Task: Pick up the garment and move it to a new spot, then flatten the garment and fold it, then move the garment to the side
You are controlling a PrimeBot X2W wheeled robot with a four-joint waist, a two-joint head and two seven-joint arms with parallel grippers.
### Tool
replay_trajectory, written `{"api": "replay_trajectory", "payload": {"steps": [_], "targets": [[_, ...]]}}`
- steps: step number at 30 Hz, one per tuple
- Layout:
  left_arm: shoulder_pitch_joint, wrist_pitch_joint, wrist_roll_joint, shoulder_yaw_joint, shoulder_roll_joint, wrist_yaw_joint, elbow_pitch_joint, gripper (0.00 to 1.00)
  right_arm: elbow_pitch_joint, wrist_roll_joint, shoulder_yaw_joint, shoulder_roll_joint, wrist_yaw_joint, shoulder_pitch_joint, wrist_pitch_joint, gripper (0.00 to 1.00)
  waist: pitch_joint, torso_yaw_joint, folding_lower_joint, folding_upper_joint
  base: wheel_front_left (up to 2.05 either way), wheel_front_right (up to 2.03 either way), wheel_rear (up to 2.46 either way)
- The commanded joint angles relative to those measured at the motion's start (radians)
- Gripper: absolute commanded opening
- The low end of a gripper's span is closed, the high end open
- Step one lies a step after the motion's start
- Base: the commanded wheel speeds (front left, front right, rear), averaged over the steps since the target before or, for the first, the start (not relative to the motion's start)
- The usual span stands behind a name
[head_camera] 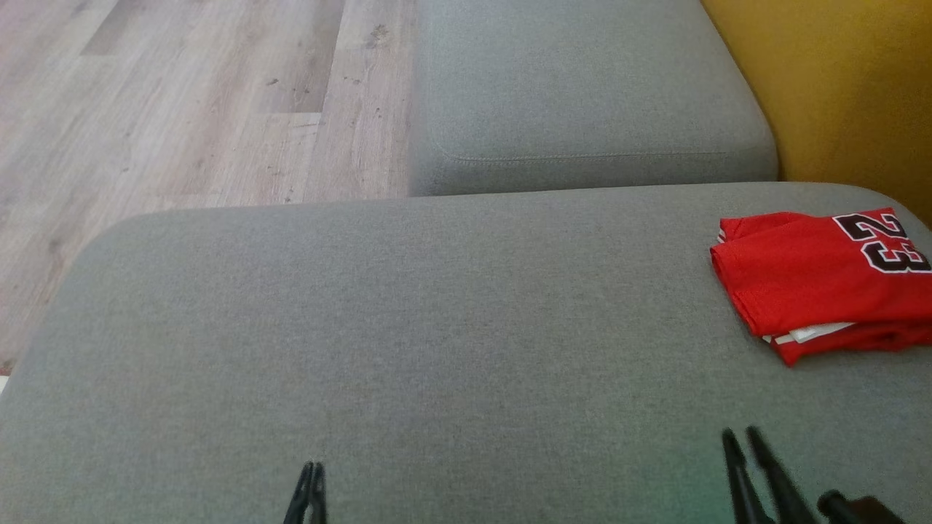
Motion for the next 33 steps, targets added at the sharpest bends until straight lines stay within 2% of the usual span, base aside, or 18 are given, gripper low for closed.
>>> {"api": "replay_trajectory", "payload": {"steps": [1,33], "targets": [[0.002,0.0,-0.003,0.0,0.0,0.0,0.007,0.0,0.008,0.003,0.001,0.0,0.0,0.001,0.0,0.0,0.0,0.0,0.0,0.0,0.0,0.0,0.0],[-0.105,0.069,-0.393,0.073,0.013,-0.072,0.068,0.0,0.048,0.356,-0.026,-0.003,0.0,-0.096,0.071,0.0,0.037,-0.013,0.0,0.0,0.0,0.0,0.0]]}}
